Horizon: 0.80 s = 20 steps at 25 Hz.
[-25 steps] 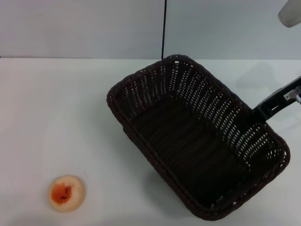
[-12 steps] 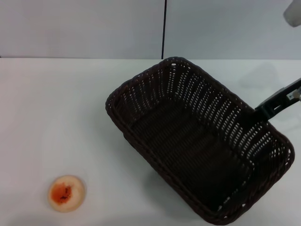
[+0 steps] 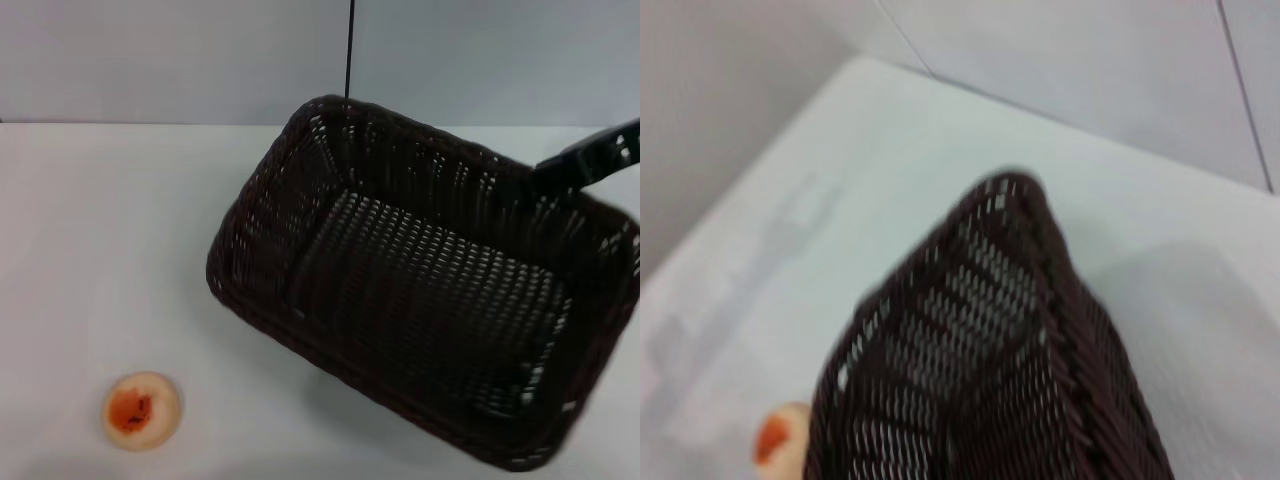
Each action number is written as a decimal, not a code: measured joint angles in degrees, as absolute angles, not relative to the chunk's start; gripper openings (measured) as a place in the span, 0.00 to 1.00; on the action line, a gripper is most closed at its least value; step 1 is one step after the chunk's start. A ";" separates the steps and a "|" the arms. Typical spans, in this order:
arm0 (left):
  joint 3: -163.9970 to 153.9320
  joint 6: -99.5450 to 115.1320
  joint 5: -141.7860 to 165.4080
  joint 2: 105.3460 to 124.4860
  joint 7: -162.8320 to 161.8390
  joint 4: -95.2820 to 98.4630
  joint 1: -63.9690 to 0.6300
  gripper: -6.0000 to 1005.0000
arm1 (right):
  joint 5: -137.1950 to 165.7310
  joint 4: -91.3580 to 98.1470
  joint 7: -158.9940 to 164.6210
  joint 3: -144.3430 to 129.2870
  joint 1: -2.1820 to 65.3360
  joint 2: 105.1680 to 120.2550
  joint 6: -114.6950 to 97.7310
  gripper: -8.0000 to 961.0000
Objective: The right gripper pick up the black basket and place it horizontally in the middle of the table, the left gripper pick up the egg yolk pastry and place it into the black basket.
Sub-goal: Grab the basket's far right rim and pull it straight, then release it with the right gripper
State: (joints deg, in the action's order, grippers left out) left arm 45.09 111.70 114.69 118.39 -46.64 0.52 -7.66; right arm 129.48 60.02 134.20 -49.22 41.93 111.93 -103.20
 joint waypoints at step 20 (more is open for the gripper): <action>45.13 111.71 114.70 118.29 -46.67 0.00 -7.91 0.79 | 118.74 57.38 115.33 -43.63 44.02 108.26 -109.82 0.24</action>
State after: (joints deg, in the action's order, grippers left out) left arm 45.13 111.71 114.70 118.29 -46.67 0.00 -7.91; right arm 118.74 57.38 115.33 -43.63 44.02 108.26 -109.82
